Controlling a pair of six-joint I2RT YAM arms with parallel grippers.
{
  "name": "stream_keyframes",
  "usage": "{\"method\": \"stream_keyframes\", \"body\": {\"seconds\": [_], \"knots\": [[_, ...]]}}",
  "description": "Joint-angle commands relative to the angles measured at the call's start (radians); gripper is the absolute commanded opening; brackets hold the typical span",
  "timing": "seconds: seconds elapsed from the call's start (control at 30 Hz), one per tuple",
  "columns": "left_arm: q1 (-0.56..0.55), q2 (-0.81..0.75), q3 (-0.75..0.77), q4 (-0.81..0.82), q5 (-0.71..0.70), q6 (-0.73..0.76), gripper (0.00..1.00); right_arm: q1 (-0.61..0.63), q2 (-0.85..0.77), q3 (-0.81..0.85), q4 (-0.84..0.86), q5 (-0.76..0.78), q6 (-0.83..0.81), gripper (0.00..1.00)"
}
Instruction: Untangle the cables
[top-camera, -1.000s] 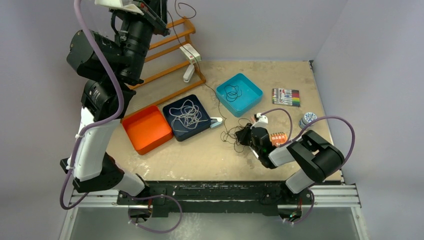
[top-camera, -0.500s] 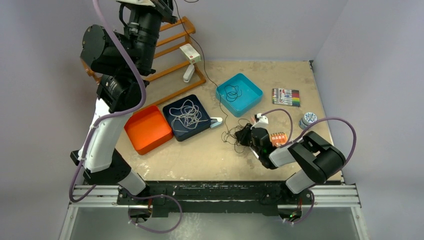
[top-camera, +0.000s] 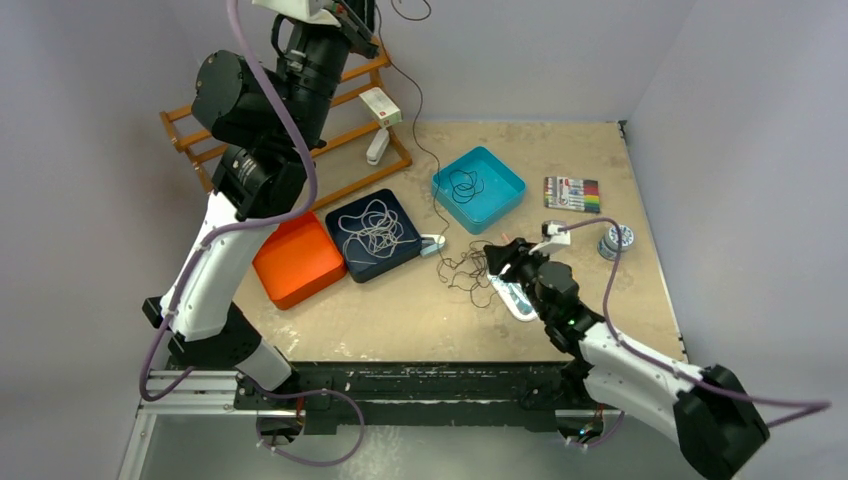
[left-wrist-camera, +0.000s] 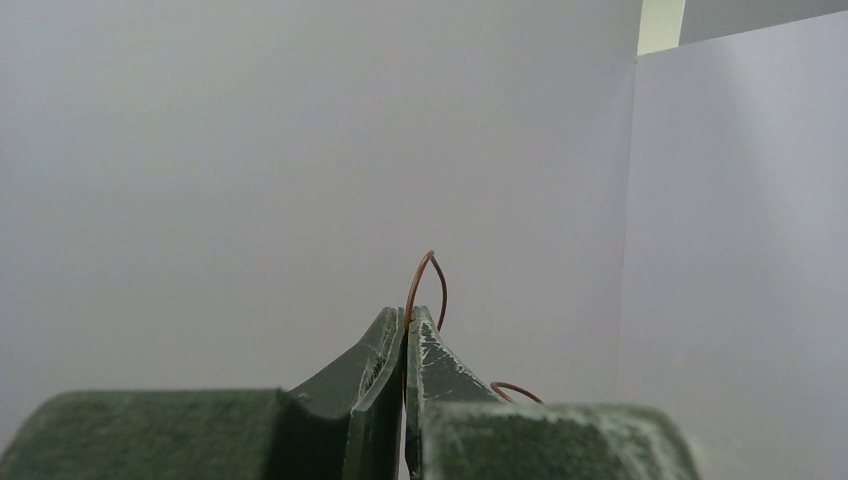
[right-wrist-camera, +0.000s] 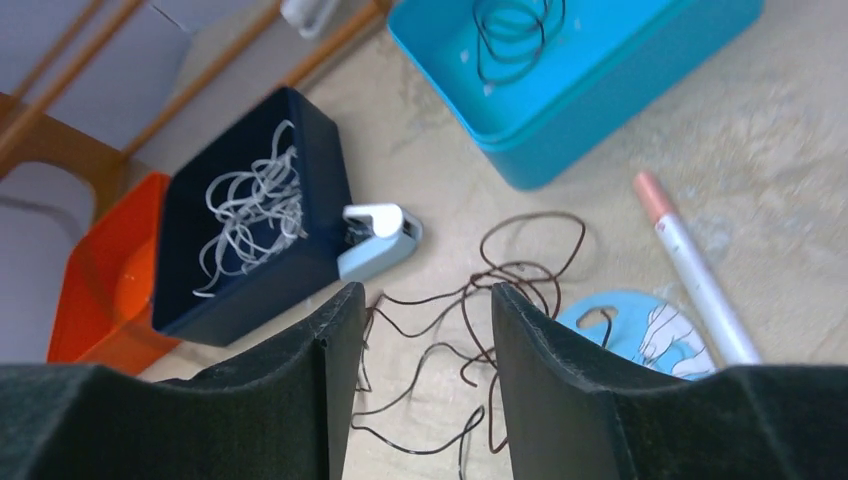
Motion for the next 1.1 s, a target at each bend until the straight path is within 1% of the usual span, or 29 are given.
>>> {"method": "stream_keyframes", "body": {"seconds": [0.0, 0.1, 0.2, 0.27, 0.4, 0.5, 0.67, 0.83, 0.9, 1.07], "knots": [[-0.002, -0.02, 0.005, 0.038, 0.037, -0.03, 0.0, 0.003, -0.165, 0.035, -0.062, 0.031, -0.159, 0.54], [-0.001, -0.025, -0.005, 0.04, 0.036, -0.03, 0.0, 0.002, -0.233, 0.044, -0.071, -0.004, -0.226, 0.59], [-0.002, -0.031, -0.015, 0.043, 0.036, -0.036, 0.0, 0.003, -0.249, 0.069, -0.116, -0.006, -0.236, 0.6], [-0.002, -0.033, -0.021, 0.044, 0.038, -0.038, 0.0, 0.003, -0.25, 0.067, -0.083, -0.049, -0.267, 0.61], [-0.002, -0.037, -0.027, 0.041, 0.037, -0.039, 0.0, 0.003, -0.207, 0.078, 0.045, -0.22, -0.419, 0.63], [-0.002, -0.046, -0.035, 0.041, 0.036, -0.04, 0.0, 0.003, -0.131, 0.131, 0.11, -0.325, -0.543, 0.64], [-0.002, -0.063, -0.06, 0.044, 0.032, -0.047, 0.0, 0.003, 0.044, 0.213, 0.222, -0.432, -0.635, 0.68], [-0.001, -0.075, -0.071, 0.041, 0.025, -0.05, 0.0, 0.003, 0.253, 0.31, 0.264, -0.563, -0.656, 0.68], [-0.002, -0.084, -0.08, 0.042, 0.022, -0.051, 0.0, 0.003, 0.306, 0.325, 0.31, -0.599, -0.641, 0.67], [-0.002, -0.105, -0.114, 0.047, 0.009, -0.053, 0.0, 0.002, 0.409, 0.397, 0.329, -0.647, -0.644, 0.67]]}}
